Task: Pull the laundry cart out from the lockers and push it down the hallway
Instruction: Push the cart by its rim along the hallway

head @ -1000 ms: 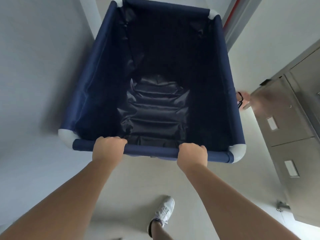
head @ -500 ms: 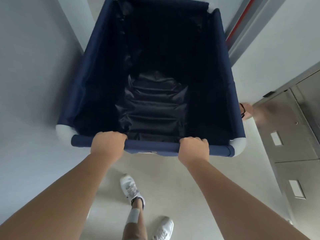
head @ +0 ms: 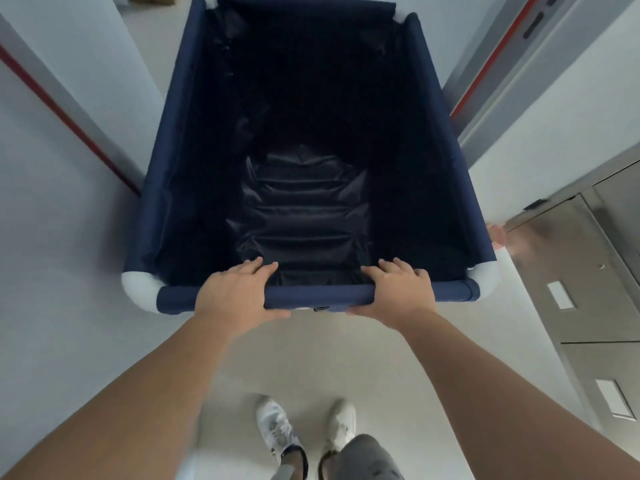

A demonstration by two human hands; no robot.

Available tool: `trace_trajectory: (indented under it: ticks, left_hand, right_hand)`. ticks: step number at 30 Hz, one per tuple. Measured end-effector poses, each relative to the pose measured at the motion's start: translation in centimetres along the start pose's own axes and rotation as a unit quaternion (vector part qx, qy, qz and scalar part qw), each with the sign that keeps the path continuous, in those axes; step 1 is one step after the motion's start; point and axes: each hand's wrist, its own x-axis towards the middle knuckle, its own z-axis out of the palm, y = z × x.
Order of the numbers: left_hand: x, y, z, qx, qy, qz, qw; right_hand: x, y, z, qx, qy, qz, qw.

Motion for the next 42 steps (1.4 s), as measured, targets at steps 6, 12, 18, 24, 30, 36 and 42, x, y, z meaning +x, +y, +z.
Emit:
trace_trajectory:
  ticks: [6, 12, 18, 24, 30, 36, 42]
  left_hand:
    - [5.7, -1.6, -2.5, -0.028, 0.016, 0.009, 0.999]
    - [12.2, -2.9, -5.4, -0.003, 0.028, 0.004, 1.000]
    - [18.8, -4.0, -8.1, -0.027, 0.048, -0.011, 0.998]
    - [24.5, -5.0, -9.8, -0.034, 0.064, -0.032, 0.997]
    - [30.3, -6.4, -11.8, -0.029, 0.093, -0.023, 0.995]
    - [36.7, -8.0, -14.5, -0.014, 0.083, -0.012, 0.996]
    - [43.2, -9.5, -17.7, -0.010, 0.074, -0.012, 0.997]
  right_hand:
    - [5.9, 0.3, -2.5, 0.019, 0.005, -0.017, 1.000]
    - [12.3, 0.9, -5.1, 0.051, 0.063, -0.050, 0.995]
    - [18.9, 1.2, -8.1, 0.056, 0.049, -0.048, 0.996]
    - [24.5, 1.5, -10.7, 0.048, 0.041, -0.039, 0.997]
    - [30.2, 1.7, -13.4, 0.037, 0.047, -0.028, 0.998]
    - [36.1, 1.7, -16.3, 0.046, 0.063, 0.005, 0.997]
    - [42.0, 1.8, -19.0, 0.060, 0.073, 0.025, 0.995]
